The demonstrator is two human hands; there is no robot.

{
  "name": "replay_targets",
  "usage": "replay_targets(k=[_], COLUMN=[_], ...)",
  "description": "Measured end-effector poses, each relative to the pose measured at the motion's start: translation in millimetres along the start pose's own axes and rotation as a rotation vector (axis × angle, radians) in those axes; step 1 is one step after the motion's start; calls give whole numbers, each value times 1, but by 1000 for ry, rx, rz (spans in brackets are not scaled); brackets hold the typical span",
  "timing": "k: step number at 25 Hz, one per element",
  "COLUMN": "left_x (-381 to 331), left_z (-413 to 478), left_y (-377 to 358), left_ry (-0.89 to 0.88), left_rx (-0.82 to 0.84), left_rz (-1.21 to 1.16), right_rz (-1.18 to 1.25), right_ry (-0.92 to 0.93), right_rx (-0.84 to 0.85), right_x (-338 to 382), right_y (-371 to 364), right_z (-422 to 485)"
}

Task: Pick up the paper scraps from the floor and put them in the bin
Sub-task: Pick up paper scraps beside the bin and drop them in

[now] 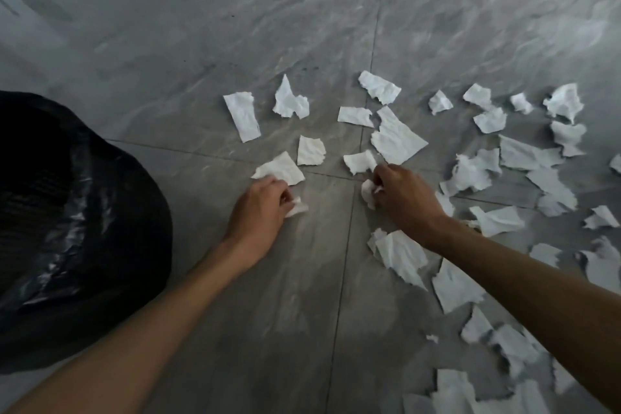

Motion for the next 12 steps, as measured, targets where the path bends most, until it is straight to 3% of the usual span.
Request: replay_targets(k=[3,7,12], left_x=[-7,15,8], left_z=[30,44,24], left_y=[14,-1,1], left_ry=[-9,97,125], left_rx=[-101,-5,35], left_rz=[101,152,26], right_rz=[32,296,678], right_ry=[-6,-136,-305], right_rx=[-75,-189,-56], right_x=[4,-9,-19], right_y=[19,58,53], right_z=[-2,-21,-43])
Point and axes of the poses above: each hand's wrist, its own z-axis towards the middle knuckle, its own y-axis out of the back of the hand, x = y × z, the point moved 10 cm from there along z, towards the middle knuckle, and after that the axes turned 15 degrees about -z, right-handed, at the moved point
